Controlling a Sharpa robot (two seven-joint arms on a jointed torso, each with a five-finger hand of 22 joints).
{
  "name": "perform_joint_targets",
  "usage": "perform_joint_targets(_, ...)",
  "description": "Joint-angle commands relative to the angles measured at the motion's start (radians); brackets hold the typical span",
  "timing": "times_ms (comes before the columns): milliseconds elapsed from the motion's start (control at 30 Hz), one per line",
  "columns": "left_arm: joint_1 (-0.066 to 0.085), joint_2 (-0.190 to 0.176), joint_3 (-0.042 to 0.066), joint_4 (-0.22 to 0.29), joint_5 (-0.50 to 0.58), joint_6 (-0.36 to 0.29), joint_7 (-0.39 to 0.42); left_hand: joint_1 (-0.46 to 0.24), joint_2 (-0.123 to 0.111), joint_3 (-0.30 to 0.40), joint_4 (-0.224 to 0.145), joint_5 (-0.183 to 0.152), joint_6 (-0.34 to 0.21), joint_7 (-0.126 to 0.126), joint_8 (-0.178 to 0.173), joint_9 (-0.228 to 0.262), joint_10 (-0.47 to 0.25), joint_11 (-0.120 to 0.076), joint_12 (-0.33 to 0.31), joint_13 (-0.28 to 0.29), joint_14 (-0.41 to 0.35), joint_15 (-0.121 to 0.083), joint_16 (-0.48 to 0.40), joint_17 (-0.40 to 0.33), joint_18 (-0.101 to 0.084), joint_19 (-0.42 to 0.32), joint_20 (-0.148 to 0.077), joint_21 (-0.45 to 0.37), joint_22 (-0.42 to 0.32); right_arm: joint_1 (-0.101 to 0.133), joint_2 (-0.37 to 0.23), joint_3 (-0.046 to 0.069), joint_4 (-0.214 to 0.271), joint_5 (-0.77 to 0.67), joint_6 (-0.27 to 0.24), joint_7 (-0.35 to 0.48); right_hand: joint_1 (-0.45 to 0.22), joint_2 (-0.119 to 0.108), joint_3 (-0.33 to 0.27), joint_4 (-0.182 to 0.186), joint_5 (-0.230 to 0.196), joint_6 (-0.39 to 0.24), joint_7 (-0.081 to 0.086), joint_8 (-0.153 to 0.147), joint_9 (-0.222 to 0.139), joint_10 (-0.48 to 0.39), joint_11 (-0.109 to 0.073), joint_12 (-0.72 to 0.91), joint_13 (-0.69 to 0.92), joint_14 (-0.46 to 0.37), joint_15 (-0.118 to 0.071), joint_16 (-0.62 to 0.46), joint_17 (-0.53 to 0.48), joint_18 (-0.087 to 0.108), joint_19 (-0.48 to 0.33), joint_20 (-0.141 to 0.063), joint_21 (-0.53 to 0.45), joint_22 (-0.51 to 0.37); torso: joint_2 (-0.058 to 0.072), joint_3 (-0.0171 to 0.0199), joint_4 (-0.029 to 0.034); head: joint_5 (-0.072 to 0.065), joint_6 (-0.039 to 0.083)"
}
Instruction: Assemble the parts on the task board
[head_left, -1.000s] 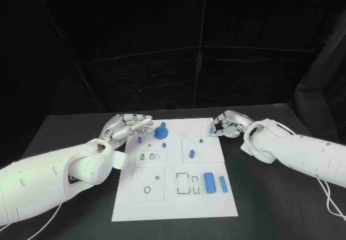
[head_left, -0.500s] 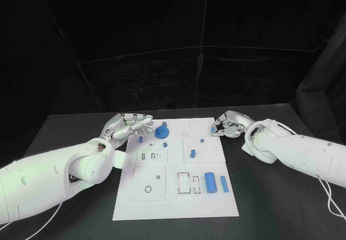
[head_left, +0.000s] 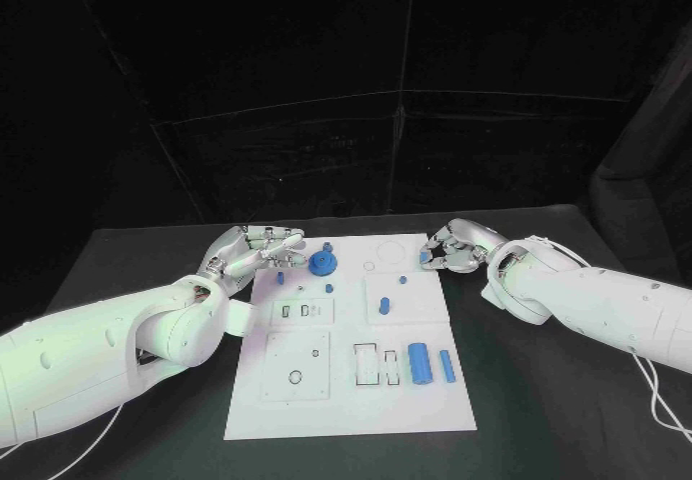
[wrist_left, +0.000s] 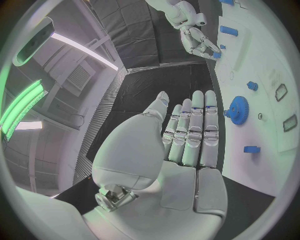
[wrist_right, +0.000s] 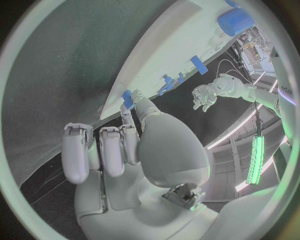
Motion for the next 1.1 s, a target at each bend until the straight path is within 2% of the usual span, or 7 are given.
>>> perform_joint_targets(33,0.001,-0.001,0.001,0.003,0.001,0.009,0.006,0.004,0.009,0.0,-0.004,-0.002,0.003,0.005,-0.002,-0.001,0.006,0.001,-0.003,-0.002,0.006,0.002,-0.005,0.001,0.014,0.007,-0.002,-0.004,-0.002,0.002,-0.002,0.0,0.009,0.023,-0.051,0.007,-0.008,0.009,0.011,0.0,0.016,0.011,-0.004,0.002,0.002,0.028,-0.007,0.006,0.159,0.079,-0.006,0.006,0.133,-0.008,0.032,-0.006,0.007,0.13,-0.001,0.0001,0.0007,0.0,0.0)
perform_joint_targets(233,0.001,-0.005,0.001,0.001,0.001,0.012,0.006,0.004,0.009,0.002,-0.006,-0.002,0.002,0.006,-0.004,-0.001,0.005,0.002,-0.005,-0.002,0.006,0.003,-0.006,0.002,0.014,0.007,-0.002,-0.005,-0.002,0.002,-0.024,0.001,0.073,0.029,-0.089,-0.018,-0.019,0.007,0.031,-0.002,0.038,0.016,-0.006,-0.003,0.001,0.03,-0.01,0.006,0.16,0.079,-0.008,0.006,0.134,-0.009,0.034,-0.009,0.009,0.133,-0.005,-0.004,0.0005,-0.001,0.003)
perform_joint_targets(433,0.003,-0.012,0.001,-0.009,0.001,0.014,0.009,0.005,0.011,0.004,-0.007,-0.002,0.003,0.005,-0.004,-0.001,0.006,0.001,-0.006,-0.002,0.006,0.003,-0.007,0.003,0.014,0.007,-0.002,-0.005,-0.002,0.008,-0.033,0.002,0.168,0.015,-0.11,-0.089,-0.021,0.004,0.058,-0.014,0.06,0.02,-0.007,-0.007,0.001,0.029,-0.011,0.005,0.16,0.079,-0.01,0.005,0.133,-0.012,0.041,-0.011,0.013,0.145,-0.012,-0.0135,0.0025,0.002,0.005)
perform_joint_targets(600,0.004,-0.012,0.001,-0.024,0.01,0.013,0.01,0.005,0.011,0.005,-0.008,-0.002,0.004,0.004,-0.004,-0.001,0.008,0.001,-0.006,-0.002,0.006,0.003,-0.008,0.003,0.014,0.007,-0.002,-0.005,-0.002,0.013,0.007,0.002,0.223,-0.031,-0.103,-0.154,-0.028,0.003,0.067,-0.015,0.066,0.023,-0.007,-0.008,0.001,0.03,-0.011,0.006,0.161,0.079,-0.01,0.005,0.133,-0.012,0.043,-0.011,0.015,0.148,-0.02,-0.0214,0.0081,0.01,-0.001)
perform_joint_targets(767,0.008,-0.012,0.001,-0.03,0.025,0.011,0.013,0.005,0.012,0.006,-0.008,-0.002,0.006,0.004,-0.004,0.0,0.01,0.0,-0.006,-0.001,0.007,0.002,-0.008,0.004,0.014,0.007,-0.002,-0.005,-0.003,0.014,0.074,0.002,0.228,-0.091,-0.086,-0.186,-0.033,0.003,0.074,-0.016,0.07,0.026,-0.008,-0.008,0.001,0.031,-0.011,0.008,0.162,0.08,-0.01,0.006,0.134,-0.012,0.042,-0.011,0.015,0.148,-0.024,-0.0266,0.0126,0.028,-0.009)
perform_joint_targets(967,0.016,-0.01,0.001,-0.039,0.04,0.005,0.016,0.004,0.012,0.007,-0.009,-0.002,0.008,0.003,-0.004,0.0,0.012,-0.001,-0.006,-0.001,0.008,0.002,-0.009,0.005,0.014,0.008,-0.002,-0.005,-0.003,0.014,0.168,0.0,0.202,-0.144,-0.045,-0.21,-0.039,0.001,0.08,-0.015,0.073,0.028,-0.009,-0.008,0.001,0.032,-0.012,0.008,0.163,0.079,-0.011,0.005,0.133,-0.012,0.042,-0.012,0.014,0.147,-0.024,-0.0332,0.0195,0.044,-0.016)
perform_joint_targets(1100,0.019,-0.006,0.001,-0.044,0.048,0.002,0.018,0.003,0.012,0.008,-0.01,-0.002,0.009,0.002,-0.003,0.0,0.014,-0.001,-0.006,-0.001,0.008,0.002,-0.009,0.005,0.014,0.008,-0.002,-0.005,-0.003,0.01,0.218,-0.006,0.183,-0.171,-0.025,-0.214,-0.045,-0.003,0.086,-0.015,0.079,0.03,-0.009,-0.009,0.002,0.032,-0.013,0.009,0.164,0.079,-0.011,0.005,0.132,-0.012,0.042,-0.012,0.014,0.146,-0.023,-0.0325,0.0212,0.057,-0.021)
